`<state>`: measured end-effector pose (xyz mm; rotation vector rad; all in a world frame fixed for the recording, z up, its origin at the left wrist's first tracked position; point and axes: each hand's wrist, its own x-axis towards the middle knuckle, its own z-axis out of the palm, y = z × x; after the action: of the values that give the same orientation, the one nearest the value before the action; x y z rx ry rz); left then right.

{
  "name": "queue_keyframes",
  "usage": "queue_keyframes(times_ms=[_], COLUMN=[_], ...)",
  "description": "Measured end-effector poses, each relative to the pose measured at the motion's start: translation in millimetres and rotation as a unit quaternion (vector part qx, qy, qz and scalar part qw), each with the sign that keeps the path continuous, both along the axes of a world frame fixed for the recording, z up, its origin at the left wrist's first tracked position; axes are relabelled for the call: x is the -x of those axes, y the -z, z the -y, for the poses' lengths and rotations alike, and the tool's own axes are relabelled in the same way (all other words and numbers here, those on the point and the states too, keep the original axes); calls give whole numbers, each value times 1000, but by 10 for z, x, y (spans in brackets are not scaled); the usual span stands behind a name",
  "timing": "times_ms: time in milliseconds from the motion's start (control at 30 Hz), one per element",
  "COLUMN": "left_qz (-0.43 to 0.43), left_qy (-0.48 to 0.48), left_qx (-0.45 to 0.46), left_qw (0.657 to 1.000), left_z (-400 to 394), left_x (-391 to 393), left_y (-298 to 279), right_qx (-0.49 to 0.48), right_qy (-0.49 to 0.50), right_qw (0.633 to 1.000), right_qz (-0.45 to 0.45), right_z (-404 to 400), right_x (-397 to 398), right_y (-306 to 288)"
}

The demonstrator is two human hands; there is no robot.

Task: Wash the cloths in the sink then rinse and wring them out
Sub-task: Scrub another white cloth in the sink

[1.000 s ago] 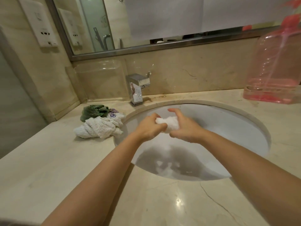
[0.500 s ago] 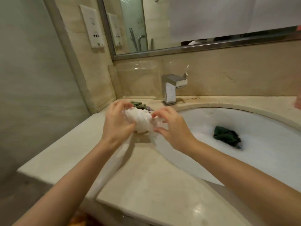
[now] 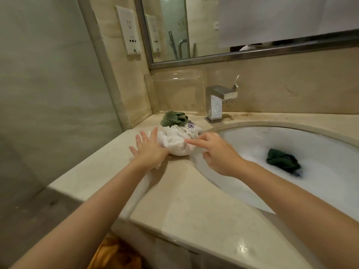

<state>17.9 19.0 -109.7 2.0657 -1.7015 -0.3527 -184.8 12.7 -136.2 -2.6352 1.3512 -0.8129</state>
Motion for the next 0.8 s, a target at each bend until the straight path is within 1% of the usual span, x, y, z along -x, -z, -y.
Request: queue_keyframes(times_ms=[67,133,167,200,233,267,333,433,500,600,700,733,800], left_qz=[-56,-86,-103,-121,-138,-145,-139,-92,-43,26,137,151,133], left_qy=[-7,44,82,126,171,209,255,320,359,355,335,329,316], left_qx=[118,261,309,336,341,331,272,106,19,-15,-71,-83,-78], left_qw=[991,961,942,926,914,909,917,937,932,935,929,929,936], left_z=[-58,-118,-128,-120,-98,-73,16,246,351,463,638,710,813], left_x=[161,352,467,594,743,917,1293,1867,2170,2355,2268,2224,2171], left_y=[-46,-84,-116,-153,-186,-221,-264,-180,-43,282,507,534,537], right_qx=[-30,-83,-116,-144,-170,-191,-230,-268,-286,-293,-306,-315,-327], right_qy=[23,70,98,126,153,180,240,326,354,362,339,330,315], right_qw=[999,994,988,981,973,965,942,906,889,883,884,880,867], right_qz=[15,18,13,0,-16,-30,-40,-23,-37,-59,-103,-131,-205], right_z=[-12,1,21,34,57,80,98,101,118,231,366,399,436], right_x=[188,451,609,772,944,1122,1471,1857,1982,2008,1976,1975,1957], right_y=[-38,-58,-54,-54,-37,-12,49,150,220,287,365,411,509])
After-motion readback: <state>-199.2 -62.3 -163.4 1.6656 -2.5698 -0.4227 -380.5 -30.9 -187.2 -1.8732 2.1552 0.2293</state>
